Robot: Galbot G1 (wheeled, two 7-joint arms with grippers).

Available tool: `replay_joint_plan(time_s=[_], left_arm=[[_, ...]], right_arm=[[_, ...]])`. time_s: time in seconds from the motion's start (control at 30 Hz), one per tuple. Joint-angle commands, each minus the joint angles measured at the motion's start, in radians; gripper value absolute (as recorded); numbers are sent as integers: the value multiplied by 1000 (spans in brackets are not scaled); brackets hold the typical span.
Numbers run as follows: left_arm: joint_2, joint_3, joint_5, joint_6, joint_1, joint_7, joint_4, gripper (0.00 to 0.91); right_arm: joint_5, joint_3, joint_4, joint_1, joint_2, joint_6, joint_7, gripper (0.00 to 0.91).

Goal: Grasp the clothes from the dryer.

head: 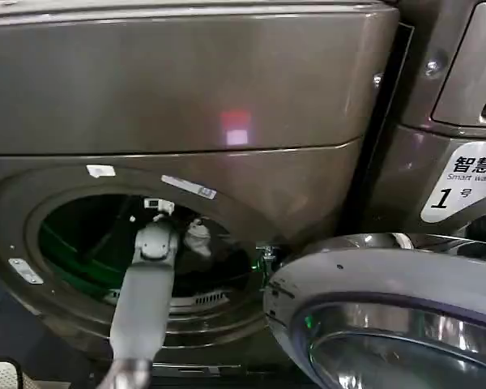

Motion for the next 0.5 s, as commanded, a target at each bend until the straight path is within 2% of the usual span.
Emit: replay_joint_plan(time_s=[0.03,0.17,0.23,0.33,0.5], left_arm=[[2,4,557,-230,-193,339,277,907],[13,-15,831,-528,-208,590,301,907],[21,-7,946,-593,-209,669,286,907],[20,20,1001,-603,-244,659,321,907],[25,51,1076,-655,-290,835,333,907]], right_arm=[[-1,-1,-2,-1,1,2,-2,907],[-1,-4,-2,-4,0,4,-4,907],[-2,-8,-3,-7,0,6,-5,907],[-2,-16,-4,-5,1,12,-6,907],[-3,-25,-1,-2,-1,12,-7,907]])
